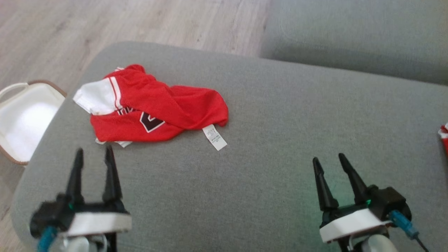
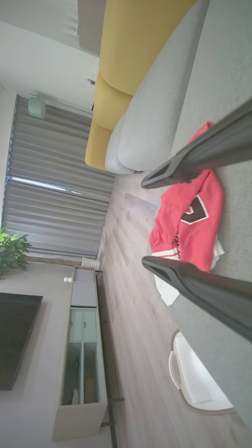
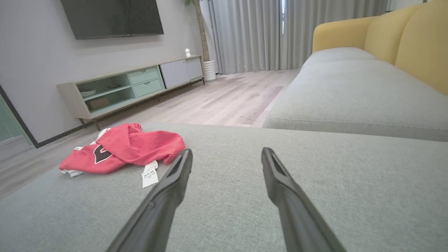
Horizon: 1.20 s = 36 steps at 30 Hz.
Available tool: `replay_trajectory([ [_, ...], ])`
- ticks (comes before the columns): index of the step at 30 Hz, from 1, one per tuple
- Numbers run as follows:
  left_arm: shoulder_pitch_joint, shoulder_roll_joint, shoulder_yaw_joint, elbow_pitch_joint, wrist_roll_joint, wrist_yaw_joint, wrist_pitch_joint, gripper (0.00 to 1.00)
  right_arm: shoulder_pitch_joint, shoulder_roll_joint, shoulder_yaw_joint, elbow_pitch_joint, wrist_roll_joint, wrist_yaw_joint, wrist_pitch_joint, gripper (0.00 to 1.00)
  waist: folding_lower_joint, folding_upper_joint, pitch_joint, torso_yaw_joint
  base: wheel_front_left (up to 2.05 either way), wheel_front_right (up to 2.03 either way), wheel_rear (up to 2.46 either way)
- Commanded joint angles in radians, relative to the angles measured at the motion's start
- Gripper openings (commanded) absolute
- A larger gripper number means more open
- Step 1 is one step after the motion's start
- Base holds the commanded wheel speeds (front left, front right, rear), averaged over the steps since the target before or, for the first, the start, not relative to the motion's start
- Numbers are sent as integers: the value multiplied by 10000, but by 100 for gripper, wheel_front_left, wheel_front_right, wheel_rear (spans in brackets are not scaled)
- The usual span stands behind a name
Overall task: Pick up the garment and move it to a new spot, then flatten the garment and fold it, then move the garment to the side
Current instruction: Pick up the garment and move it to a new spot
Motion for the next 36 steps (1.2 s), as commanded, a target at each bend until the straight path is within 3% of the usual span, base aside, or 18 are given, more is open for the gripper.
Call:
replay_trajectory([
  [1,-1015,298,457,-181,123,-44,-51,100,-624,-37,87,-390,-147,65,-110,100,0,-1,428,-193,0,0,0],
  [6,-2731,1384,600,1077,143,-110,134,100,-1008,-37,-211,-686,-501,65,-110,100,0,-1,1313,-506,0,0,0],
  [11,-4789,2634,169,3166,-143,-150,1989,100,-1344,-37,-474,-949,-829,65,-111,100,0,-1,2119,-793,0,0,0],
  [15,-6070,3509,-1132,4498,-751,-157,3306,100,-1614,-37,-537,-1119,-1085,65,-111,100,0,-1,2780,-1030,0,0,0],
  [22,-7367,4434,-3441,5933,-2358,-159,5028,100,-1944,-37,-657,-1433,-1311,65,-111,100,0,-1,3554,-1310,0,0,0],
  [26,-7499,4863,-4990,6039,-3520,-160,6168,100,-2052,-37,-678,-1553,-1362,65,-111,100,0,-1,3782,-1422,0,0,0],
  [31,-7595,5215,-5953,5929,-4680,-160,6668,100,-2097,-37,-675,-1584,-1370,65,-111,100,0,-1,3874,-1468,0,0,0],
  [33,-7661,5389,-6272,5867,-5117,-160,6630,0,-2115,-37,-678,-1577,-1362,65,-111,100,0,-1,3880,-1486,0,0,0],
  [36,-7792,5559,-6552,5848,-5597,-160,6189,0,-2129,-37,-685,-1540,-1333,65,-111,100,0,-1,3799,-1514,0,0,0],
])
